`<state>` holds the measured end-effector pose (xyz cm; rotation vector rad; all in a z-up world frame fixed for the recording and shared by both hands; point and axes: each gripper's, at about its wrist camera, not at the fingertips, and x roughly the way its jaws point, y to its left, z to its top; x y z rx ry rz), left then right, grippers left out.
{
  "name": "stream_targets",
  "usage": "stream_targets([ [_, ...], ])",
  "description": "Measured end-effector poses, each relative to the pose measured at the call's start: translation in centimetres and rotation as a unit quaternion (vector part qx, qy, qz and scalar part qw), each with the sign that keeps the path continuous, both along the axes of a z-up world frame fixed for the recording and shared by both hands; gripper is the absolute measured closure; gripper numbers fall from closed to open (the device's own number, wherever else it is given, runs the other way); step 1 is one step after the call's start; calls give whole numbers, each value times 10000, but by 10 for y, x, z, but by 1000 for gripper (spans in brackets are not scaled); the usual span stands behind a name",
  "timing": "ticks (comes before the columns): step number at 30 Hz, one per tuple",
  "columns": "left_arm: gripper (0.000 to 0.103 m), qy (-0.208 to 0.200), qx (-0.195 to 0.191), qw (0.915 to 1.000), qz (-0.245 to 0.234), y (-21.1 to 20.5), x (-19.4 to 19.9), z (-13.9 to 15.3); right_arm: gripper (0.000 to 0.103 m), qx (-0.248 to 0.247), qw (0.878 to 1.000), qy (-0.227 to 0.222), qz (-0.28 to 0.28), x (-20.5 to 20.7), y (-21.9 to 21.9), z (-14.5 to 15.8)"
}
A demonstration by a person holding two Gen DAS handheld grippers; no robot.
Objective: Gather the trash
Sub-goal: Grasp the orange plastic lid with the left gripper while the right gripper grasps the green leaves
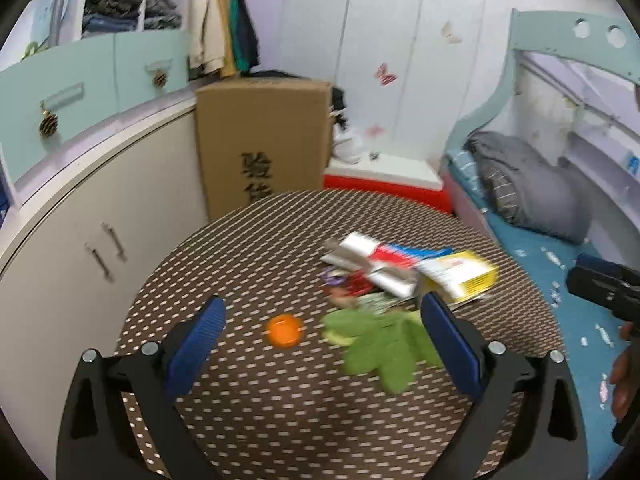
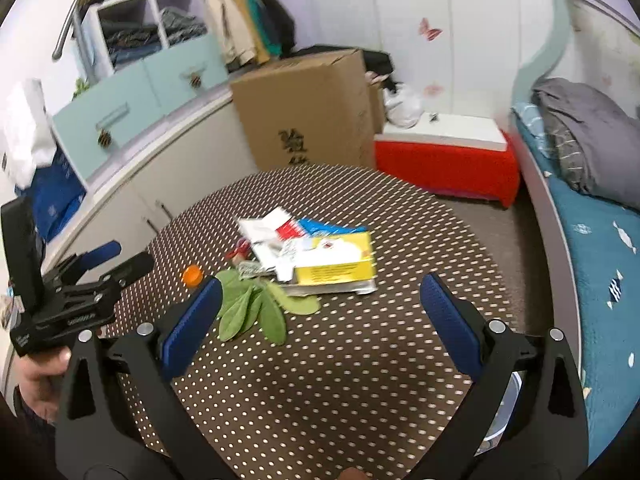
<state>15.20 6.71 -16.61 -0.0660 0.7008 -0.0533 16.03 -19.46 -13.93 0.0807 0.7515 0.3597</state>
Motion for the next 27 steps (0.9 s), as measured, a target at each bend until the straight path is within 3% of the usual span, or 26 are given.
stream_targets([
  [7, 7, 552, 298, 9978, 222, 28, 26, -47, 6, -142, 9978, 300, 581, 10, 38, -29],
  [14, 8, 963, 456, 9943, 62, 30, 54, -79, 6, -213, 9941, 554, 906, 20, 62, -52],
  [15, 11, 998, 436, 9941, -3, 30, 57, -82, 6, -202, 9934, 592, 960, 21, 65, -55],
  [17, 34, 1125, 396, 9928, -117, 29, 62, -88, 6, -166, 9917, 657, 1089, 24, 73, -61],
  [18, 36, 1137, 424, 9925, -133, 28, 63, -90, 6, -168, 9912, 667, 1127, 25, 76, -63],
  [20, 65, 1038, 507, 9931, -224, 26, 62, -88, 6, -167, 9892, 714, 1273, 28, 86, -69],
  [21, 74, 1028, 453, 9934, -249, 28, 61, -88, 6, -158, 9878, 751, 1355, 31, 91, -73],
  [23, 74, 1040, 199, 9941, -245, 36, 59, -85, 6, -167, 9855, 823, 1473, 34, 101, -80],
  [27, 74, 938, 118, 9955, -52, 50, 46, -80, 7, -317, 9840, 775, 1574, 43, 120, -94],
])
